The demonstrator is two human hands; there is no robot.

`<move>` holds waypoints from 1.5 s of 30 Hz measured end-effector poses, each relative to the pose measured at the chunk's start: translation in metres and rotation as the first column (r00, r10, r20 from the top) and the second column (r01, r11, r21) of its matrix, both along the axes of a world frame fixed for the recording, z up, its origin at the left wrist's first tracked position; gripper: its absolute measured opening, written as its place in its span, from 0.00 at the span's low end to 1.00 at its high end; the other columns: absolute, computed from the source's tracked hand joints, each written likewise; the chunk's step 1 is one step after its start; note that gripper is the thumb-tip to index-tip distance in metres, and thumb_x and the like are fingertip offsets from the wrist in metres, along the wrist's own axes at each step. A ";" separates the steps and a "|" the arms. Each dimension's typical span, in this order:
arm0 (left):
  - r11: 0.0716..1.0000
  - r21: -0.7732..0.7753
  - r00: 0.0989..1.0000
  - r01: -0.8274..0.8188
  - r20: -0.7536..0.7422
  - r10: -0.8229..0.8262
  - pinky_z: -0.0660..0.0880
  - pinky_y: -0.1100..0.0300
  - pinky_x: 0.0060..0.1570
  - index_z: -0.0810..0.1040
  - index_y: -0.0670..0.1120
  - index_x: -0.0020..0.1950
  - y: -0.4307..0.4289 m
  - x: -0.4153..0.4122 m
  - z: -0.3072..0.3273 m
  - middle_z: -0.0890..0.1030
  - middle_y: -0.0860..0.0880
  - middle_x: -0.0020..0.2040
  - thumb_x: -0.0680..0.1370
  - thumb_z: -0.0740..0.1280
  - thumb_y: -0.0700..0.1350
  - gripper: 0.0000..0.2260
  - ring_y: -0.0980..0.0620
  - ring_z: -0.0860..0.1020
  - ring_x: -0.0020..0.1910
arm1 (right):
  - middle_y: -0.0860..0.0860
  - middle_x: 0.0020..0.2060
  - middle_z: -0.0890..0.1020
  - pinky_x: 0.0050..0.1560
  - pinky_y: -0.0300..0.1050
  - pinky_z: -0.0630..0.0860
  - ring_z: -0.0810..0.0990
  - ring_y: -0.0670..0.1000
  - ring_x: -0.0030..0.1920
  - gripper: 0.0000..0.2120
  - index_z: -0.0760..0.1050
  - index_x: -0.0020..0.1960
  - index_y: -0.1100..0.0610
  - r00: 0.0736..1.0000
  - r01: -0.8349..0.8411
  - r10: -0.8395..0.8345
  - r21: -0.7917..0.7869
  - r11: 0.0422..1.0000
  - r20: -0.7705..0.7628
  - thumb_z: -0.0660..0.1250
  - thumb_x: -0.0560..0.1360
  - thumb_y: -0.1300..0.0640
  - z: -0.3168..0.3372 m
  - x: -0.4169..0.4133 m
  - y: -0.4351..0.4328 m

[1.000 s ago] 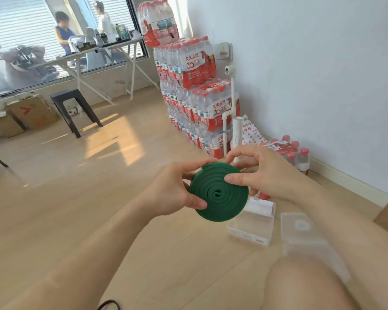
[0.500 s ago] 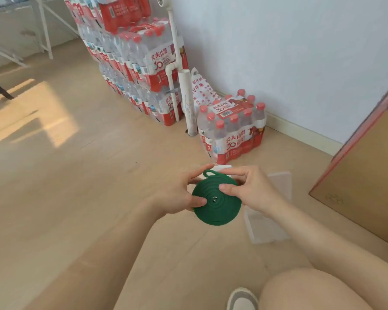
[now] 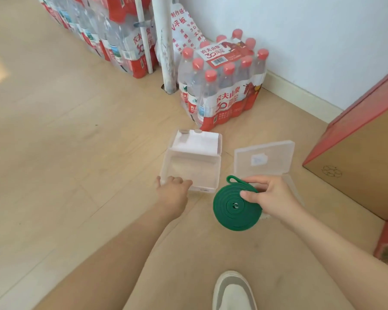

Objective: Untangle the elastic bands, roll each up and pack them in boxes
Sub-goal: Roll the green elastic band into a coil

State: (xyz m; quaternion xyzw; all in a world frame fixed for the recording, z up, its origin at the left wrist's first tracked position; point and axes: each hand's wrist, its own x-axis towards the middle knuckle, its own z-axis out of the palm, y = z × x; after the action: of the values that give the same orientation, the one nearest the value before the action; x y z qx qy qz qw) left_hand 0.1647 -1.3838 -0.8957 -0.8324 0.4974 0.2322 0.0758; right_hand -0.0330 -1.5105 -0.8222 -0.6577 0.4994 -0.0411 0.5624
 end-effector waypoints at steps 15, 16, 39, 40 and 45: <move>0.008 0.286 -0.205 -0.958 -0.707 0.677 0.59 0.62 0.26 0.75 0.41 0.43 0.065 0.021 -0.016 0.74 0.45 0.33 0.73 0.67 0.36 0.02 0.51 0.67 0.27 | 0.51 0.35 0.84 0.24 0.37 0.66 0.77 0.46 0.29 0.14 0.80 0.56 0.53 0.988 0.150 -0.157 0.255 0.955 0.006 0.73 0.72 0.63 -0.043 0.012 0.040; -0.041 0.175 -0.162 -0.984 -0.759 0.631 0.61 0.62 0.26 0.76 0.44 0.41 0.064 0.021 -0.016 0.75 0.47 0.33 0.72 0.66 0.34 0.06 0.52 0.68 0.27 | 0.52 0.36 0.84 0.24 0.38 0.67 0.77 0.47 0.30 0.15 0.80 0.57 0.53 0.985 0.166 -0.172 0.257 0.952 0.002 0.73 0.72 0.63 -0.046 0.012 0.042; 0.218 -0.250 0.331 -0.943 -0.749 0.574 0.78 0.57 0.45 0.77 0.52 0.52 0.109 0.050 0.000 0.84 0.51 0.41 0.76 0.67 0.38 0.10 0.53 0.81 0.40 | 0.49 0.36 0.85 0.26 0.40 0.68 0.77 0.47 0.32 0.12 0.80 0.51 0.49 0.976 0.179 -0.201 0.222 0.959 0.084 0.73 0.72 0.64 -0.046 0.031 0.054; 0.168 -0.182 0.246 -0.969 -0.790 0.562 0.78 0.57 0.44 0.77 0.50 0.55 0.109 0.052 0.001 0.84 0.49 0.41 0.77 0.67 0.38 0.10 0.52 0.81 0.38 | 0.49 0.37 0.85 0.26 0.39 0.68 0.77 0.46 0.31 0.13 0.80 0.52 0.49 0.979 0.159 -0.183 0.220 0.962 0.092 0.73 0.72 0.64 -0.045 0.035 0.055; 0.328 -0.127 0.348 -0.936 -0.483 0.803 0.77 0.49 0.52 0.69 0.43 0.68 0.120 0.055 -0.004 0.81 0.49 0.46 0.74 0.71 0.47 0.25 0.47 0.80 0.46 | 0.53 0.39 0.84 0.25 0.37 0.68 0.77 0.46 0.31 0.14 0.80 0.55 0.49 0.990 0.033 -0.061 0.204 0.979 0.130 0.73 0.72 0.63 -0.045 0.069 0.059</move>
State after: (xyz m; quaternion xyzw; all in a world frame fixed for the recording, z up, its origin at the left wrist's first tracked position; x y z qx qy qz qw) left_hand 0.2194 -1.2638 -0.8993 -0.9104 0.0008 0.2701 -0.3133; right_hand 0.0360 -1.4515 -0.8670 -0.5813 0.4771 -0.0484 0.6574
